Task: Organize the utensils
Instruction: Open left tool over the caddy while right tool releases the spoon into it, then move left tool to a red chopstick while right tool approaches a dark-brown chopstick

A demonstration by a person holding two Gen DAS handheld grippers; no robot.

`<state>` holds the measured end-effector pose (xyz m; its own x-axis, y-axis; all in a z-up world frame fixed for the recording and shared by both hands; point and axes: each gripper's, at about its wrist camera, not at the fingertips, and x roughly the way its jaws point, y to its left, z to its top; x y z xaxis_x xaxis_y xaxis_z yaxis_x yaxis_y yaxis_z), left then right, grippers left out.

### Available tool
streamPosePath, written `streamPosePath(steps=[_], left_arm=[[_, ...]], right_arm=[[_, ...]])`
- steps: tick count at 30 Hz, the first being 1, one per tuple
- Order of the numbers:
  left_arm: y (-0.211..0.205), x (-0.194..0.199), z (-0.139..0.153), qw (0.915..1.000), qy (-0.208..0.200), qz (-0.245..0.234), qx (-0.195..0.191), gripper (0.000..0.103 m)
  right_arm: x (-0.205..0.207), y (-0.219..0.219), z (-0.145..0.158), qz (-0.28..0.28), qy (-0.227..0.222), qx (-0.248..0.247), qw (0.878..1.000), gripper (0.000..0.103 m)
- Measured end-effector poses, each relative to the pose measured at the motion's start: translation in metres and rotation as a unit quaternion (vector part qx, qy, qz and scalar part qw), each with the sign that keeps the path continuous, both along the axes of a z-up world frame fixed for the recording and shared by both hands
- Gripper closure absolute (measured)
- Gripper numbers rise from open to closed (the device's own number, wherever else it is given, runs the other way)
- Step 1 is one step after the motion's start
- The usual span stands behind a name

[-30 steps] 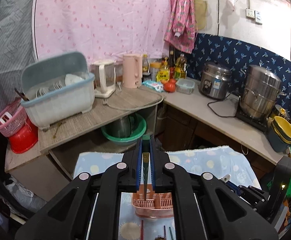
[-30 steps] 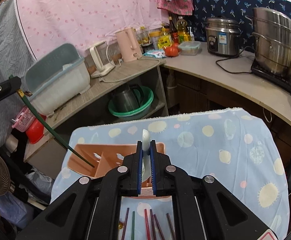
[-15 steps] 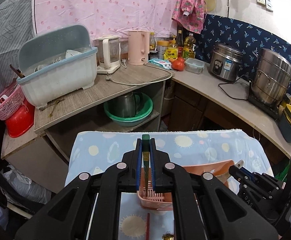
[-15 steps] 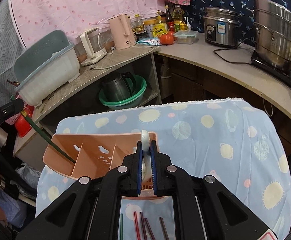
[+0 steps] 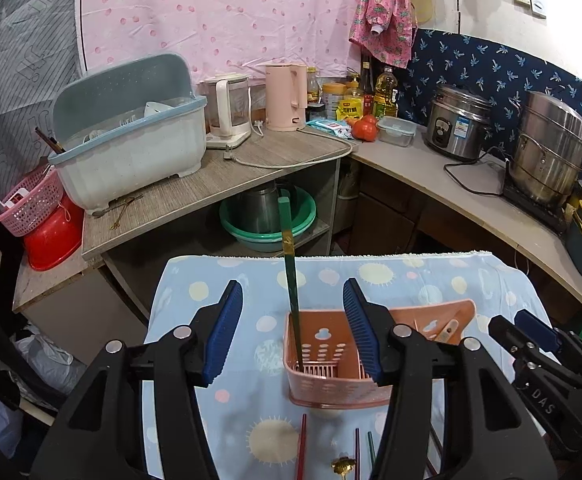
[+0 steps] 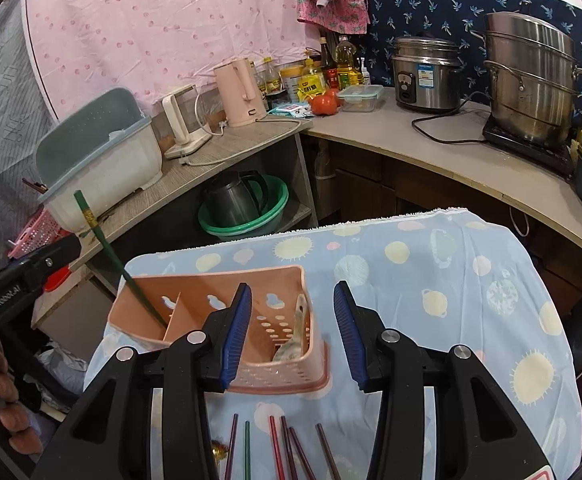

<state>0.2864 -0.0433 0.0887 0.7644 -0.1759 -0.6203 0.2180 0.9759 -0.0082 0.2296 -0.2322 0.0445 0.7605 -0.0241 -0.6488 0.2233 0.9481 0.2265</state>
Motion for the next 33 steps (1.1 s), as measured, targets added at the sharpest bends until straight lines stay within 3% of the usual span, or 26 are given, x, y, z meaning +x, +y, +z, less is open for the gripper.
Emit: streamPosePath(steps=[11,20,28,33], left_arm=[[0.009,-0.049,0.000,1.0000,0.005,-0.004,-0.003,0.053],[0.014,-0.098,-0.013,0.9995,0.025,-0.018,-0.003,0.053],[0.017,-0.137,-0.046,0.9979,0.060,-0.026,0.003,0.053],[0.019,-0.158,-0.084,0.9948,0.094,-0.034,0.021,0.053]], right_arm=[[-0.061,0.008,0.010,0.003,-0.006,0.002,1.000,0.061],[-0.128,0.012,0.001,0.001,0.010,0.008,1.000,0.061],[-0.175,0.013,-0.024,-0.003,0.043,-0.003,0.999,0.061],[-0.198,0.008,-0.055,-0.012,0.076,0.000,0.997,0.061]])
